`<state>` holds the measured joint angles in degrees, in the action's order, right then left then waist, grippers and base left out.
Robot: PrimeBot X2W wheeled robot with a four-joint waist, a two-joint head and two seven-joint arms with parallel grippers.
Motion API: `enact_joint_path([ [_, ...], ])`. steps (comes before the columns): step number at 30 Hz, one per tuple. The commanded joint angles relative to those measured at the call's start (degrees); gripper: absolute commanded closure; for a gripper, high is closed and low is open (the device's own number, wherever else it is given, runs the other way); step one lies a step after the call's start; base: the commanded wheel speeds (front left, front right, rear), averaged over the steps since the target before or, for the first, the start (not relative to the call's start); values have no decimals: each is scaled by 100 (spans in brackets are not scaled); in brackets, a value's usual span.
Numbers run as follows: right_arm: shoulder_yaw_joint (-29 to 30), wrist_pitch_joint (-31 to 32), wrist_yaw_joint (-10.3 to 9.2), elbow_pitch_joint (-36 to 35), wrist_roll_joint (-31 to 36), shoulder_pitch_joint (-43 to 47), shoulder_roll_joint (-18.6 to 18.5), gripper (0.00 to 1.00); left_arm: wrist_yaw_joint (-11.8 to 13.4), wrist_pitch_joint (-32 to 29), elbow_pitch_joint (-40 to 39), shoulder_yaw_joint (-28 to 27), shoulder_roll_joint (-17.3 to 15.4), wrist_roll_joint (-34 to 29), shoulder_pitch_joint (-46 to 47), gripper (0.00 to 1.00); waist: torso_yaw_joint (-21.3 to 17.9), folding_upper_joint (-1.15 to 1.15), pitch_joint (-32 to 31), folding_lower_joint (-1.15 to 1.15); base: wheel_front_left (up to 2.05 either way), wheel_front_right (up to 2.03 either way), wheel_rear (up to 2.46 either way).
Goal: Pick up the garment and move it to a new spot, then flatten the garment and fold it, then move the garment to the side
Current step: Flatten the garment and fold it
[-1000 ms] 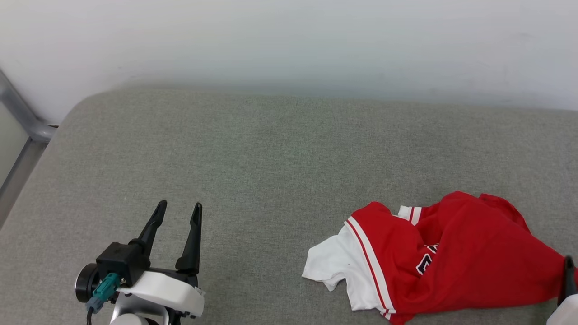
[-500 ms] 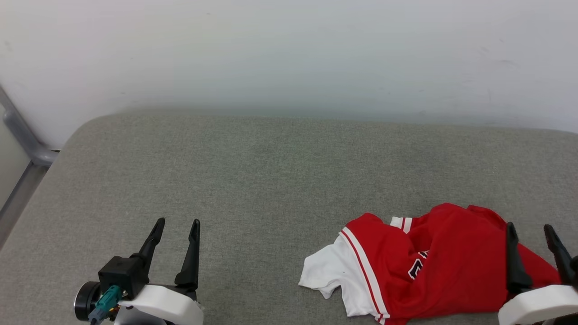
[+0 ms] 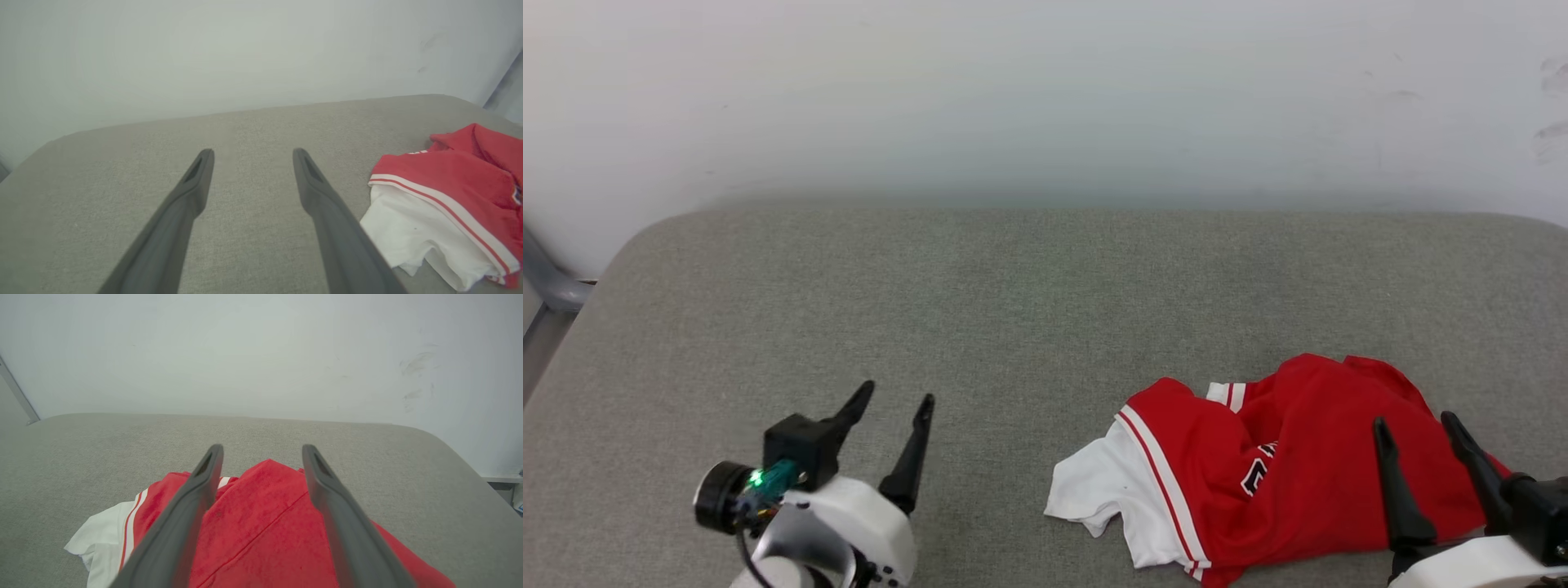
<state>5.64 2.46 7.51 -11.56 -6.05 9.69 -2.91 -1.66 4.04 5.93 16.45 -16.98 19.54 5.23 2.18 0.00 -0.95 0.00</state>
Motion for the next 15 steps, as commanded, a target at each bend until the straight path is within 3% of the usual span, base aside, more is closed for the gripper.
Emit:
enact_joint_path([
  [1,-22,37,-4,-52,9,64,3,0,-59,-128,13,61,40,60,119,0,-29,0,37,0,0,0,0],
  [7,-62,155,-5,-140,-60,-14,4,0,-353,-1234,122,597,199,266,755,0,-151,0,299,0,0,0,0],
  [15,-176,149,-5,-37,-138,-266,3,0,-527,-2719,540,1269,243,570,1427,0,-389,0,787,0,0,0,0],
])
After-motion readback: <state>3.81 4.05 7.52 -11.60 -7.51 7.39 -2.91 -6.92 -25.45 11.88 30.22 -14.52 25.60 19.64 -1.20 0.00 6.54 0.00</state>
